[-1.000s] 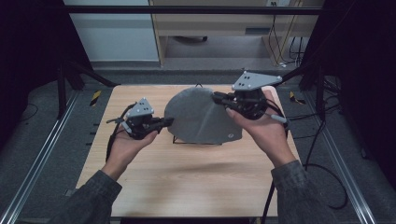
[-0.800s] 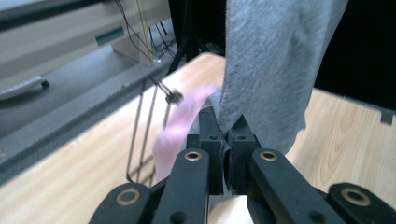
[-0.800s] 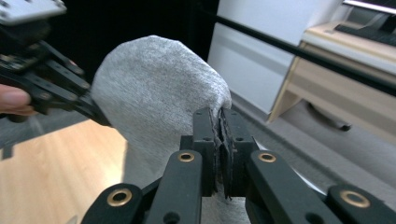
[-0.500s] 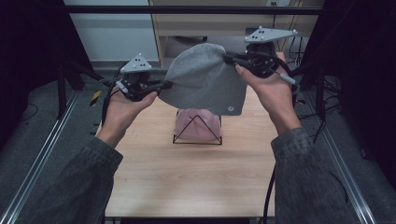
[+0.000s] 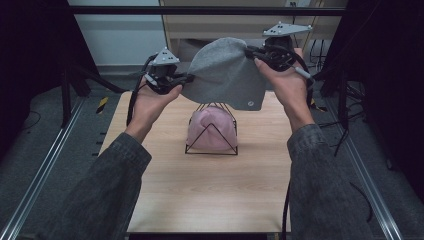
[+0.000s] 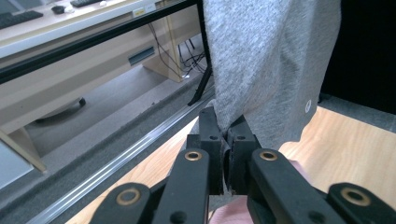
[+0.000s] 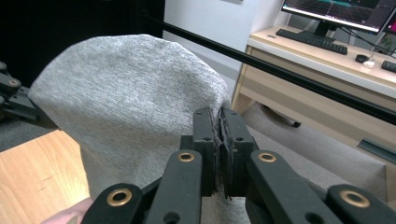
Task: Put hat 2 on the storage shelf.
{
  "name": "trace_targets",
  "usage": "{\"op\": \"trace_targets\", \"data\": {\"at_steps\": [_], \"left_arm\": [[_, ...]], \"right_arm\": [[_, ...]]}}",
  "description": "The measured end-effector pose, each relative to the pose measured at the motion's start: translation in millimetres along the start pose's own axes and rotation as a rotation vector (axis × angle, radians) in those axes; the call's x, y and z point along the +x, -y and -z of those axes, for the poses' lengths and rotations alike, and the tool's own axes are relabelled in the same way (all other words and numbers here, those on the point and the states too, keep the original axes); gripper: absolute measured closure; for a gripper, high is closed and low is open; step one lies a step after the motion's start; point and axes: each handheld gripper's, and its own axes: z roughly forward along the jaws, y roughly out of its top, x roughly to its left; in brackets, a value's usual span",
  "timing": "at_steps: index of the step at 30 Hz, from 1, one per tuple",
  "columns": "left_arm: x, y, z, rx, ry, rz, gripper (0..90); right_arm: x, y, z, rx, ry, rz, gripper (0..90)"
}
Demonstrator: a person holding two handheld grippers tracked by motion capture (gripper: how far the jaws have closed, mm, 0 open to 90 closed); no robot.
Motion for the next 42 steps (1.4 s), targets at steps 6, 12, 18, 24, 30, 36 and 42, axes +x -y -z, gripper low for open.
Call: {"op": "trace_targets", "data": {"at_steps": [6,12,18,24,30,36,42], "left_arm": [[9.2,10.2,-14.3,0.009,-0.008,0.023,87.6],[17.9,19.0,-23.3,0.012,-0.037,0.029,87.6],[27.7,27.7,-30.6,0.022,-0.053,0.047,87.6],[30.4,31.5,-34.0,0.016,-0.065,0.034,87.5],[32.8,51.4,-43.1,0.038,-0.058,0.051,87.5],[33.3,64.1,-47.9,0.053,-0.052,0.065,87.5],[34.0,76.8,-51.0,0.062,-0.046,0.086,87.5]], "right_arm": [[-4.7,9.6,-14.7,0.015,0.002,-0.005,86.0],[-4.8,17.4,-30.1,0.027,0.007,-0.016,86.0],[-2.1,23.8,-43.6,0.031,0.01,-0.018,86.0],[-2.2,27.3,-50.9,0.016,0.011,-0.039,86.0],[2.1,40.1,-58.1,0.043,0.002,-0.039,86.0],[5.3,50.8,-62.1,0.055,-0.015,-0.045,86.0],[10.5,64.0,-65.1,0.069,-0.037,-0.055,86.0]]}}
